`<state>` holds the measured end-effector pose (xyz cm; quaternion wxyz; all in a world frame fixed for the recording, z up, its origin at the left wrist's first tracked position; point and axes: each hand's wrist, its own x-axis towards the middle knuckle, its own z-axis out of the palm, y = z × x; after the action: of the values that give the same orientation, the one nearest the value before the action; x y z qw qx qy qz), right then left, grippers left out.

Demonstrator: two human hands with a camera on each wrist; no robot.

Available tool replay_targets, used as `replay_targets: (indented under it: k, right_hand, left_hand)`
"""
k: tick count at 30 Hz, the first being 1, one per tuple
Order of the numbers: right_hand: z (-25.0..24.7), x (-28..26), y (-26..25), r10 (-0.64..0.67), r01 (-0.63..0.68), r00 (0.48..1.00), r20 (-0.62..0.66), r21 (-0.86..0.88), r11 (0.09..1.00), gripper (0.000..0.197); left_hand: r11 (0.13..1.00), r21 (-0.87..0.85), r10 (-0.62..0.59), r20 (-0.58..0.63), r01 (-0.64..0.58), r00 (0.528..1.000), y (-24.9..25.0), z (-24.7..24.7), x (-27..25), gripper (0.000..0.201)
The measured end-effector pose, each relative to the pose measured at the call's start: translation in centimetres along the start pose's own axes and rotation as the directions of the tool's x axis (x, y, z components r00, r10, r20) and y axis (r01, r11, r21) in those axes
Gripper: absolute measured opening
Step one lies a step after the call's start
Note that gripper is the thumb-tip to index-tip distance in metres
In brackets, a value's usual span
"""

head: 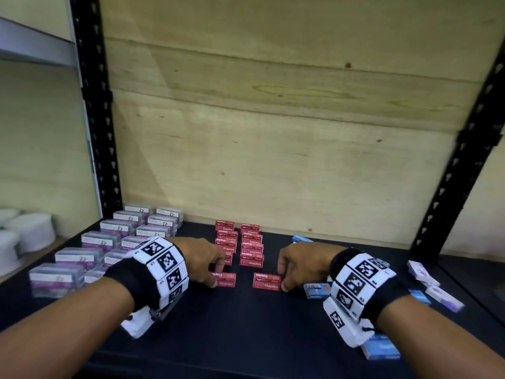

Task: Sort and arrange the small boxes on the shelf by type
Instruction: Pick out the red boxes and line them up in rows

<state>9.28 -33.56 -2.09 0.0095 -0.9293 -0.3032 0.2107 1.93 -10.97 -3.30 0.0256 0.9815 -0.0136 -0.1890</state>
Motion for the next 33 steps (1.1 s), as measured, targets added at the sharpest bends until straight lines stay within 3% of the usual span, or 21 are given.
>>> replay_targets:
  k: [4, 12, 20, 33]
  right_hand:
    - [-0.1, -0.3, -0.4, -0.026, 0.026, 0.999, -0.022, -0.014, 1.000, 0.017]
    - [0.2, 0.4, -1.9, -0.078, 0.074, 0.995, -0.063, -0.062, 0.995, 0.018]
    - [0.1, 1.1, -2.9, -0.084, 0.076, 0.994, -0.073, -0.100, 0.992, 0.005]
    - [0.1, 1.7, -4.5, -0.081, 0.068, 0.992, -0.094, -0.135, 0.989, 0.019]
  left_hand:
    - [1.000, 0.024, -0.011, -0.042, 0.012, 0.999, 0.0, 0.1, 0.2, 0.016]
    - [0.993, 0.077, -0.085, -0.082, 0.091, 0.993, -0.5, -0.3, -0.1, 0.016]
    - [0.996, 0.062, -0.067, -0.065, 0.071, 0.996, -0.9, -0.5, -0.1, 0.018]
    - [0.989, 0.111, -0.087, -0.081, 0.096, 0.993, -0.5, -0.5, 0.0, 0.031]
